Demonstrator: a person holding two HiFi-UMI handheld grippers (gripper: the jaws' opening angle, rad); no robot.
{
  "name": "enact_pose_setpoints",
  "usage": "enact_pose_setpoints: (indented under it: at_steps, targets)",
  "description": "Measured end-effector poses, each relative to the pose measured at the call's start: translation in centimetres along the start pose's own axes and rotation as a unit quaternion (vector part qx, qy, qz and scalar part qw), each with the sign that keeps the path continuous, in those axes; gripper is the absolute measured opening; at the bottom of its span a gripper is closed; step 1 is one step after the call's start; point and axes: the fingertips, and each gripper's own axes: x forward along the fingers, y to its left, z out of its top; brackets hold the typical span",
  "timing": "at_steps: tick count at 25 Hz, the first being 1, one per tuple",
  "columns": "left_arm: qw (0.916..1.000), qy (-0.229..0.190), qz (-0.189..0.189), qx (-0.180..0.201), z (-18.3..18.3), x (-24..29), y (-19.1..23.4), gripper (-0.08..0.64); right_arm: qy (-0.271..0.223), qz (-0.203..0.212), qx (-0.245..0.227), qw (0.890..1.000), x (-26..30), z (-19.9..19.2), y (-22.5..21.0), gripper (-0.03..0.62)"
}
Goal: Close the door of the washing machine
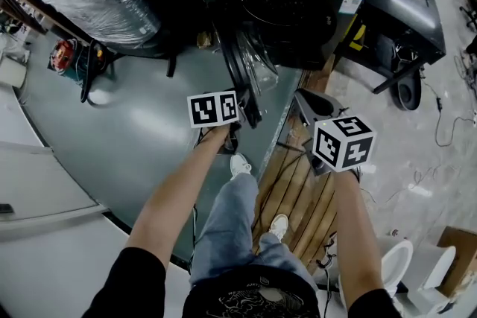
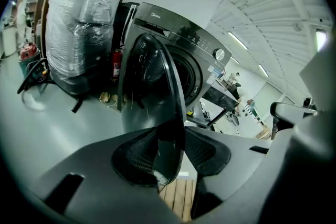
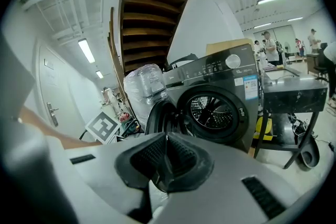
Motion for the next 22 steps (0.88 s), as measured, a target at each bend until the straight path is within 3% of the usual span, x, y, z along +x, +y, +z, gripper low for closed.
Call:
enact_pose_setpoints:
  at_steps: [22]
  targets:
    - [0.9979,0.017,-0.03,-0.054,2.9,8.7,-8.6,0.229,-0.032,-0.066,0.063,0.995,-0.2,1.1,-8.2,0.023]
